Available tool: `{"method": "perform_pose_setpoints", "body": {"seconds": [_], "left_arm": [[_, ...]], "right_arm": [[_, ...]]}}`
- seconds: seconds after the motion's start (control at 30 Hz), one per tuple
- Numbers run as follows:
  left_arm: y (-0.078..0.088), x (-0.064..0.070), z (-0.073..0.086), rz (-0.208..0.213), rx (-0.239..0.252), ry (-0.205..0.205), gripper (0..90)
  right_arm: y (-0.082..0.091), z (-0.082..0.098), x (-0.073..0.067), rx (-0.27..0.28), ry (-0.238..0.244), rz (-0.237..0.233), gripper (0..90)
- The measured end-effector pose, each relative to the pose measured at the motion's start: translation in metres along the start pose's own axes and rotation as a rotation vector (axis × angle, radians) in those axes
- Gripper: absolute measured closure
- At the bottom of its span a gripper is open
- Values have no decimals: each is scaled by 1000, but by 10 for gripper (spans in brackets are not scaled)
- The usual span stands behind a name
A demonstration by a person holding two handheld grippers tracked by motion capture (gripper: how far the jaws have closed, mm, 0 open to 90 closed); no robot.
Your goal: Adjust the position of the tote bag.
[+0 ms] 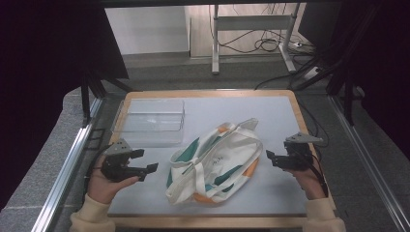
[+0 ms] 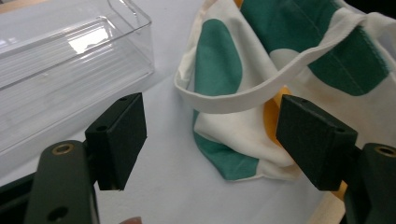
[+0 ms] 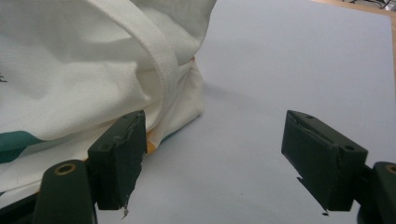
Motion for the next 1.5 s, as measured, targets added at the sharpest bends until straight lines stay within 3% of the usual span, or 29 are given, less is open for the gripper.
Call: {"method": "perform_pose_setpoints", "body": {"seconds": [0.43, 0.6, 1.03, 1.17, 1.4, 1.5], "left_arm": [[4, 24, -5, 72, 6, -30, 250], [12, 37, -10, 151, 29, -28, 251], [17, 62, -15, 175, 31, -98, 256], [20, 71, -16, 210, 36, -104, 255], [8, 90, -9, 244, -16, -148, 255], [-2, 93, -3, 221, -52, -162, 294]], "right_arm": [[-4, 2, 0, -20, 12, 13, 221], [-4, 3, 0, -23, 12, 17, 220], [-6, 4, 0, -35, 11, 27, 219], [-7, 4, 1, -38, 12, 30, 219], [-8, 5, 1, -45, 15, 34, 215], [-8, 5, 1, -45, 15, 34, 214]]}}
Point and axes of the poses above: each handheld gripper's, and its own axes: y roughly backward along the jaws, z roughly out of its underside, x roughly to its right, the point moved 9 cm from there along -y, roughly forward along the jaws, and after that the axes turned 12 degrees about -z, right-handed, at the moved point
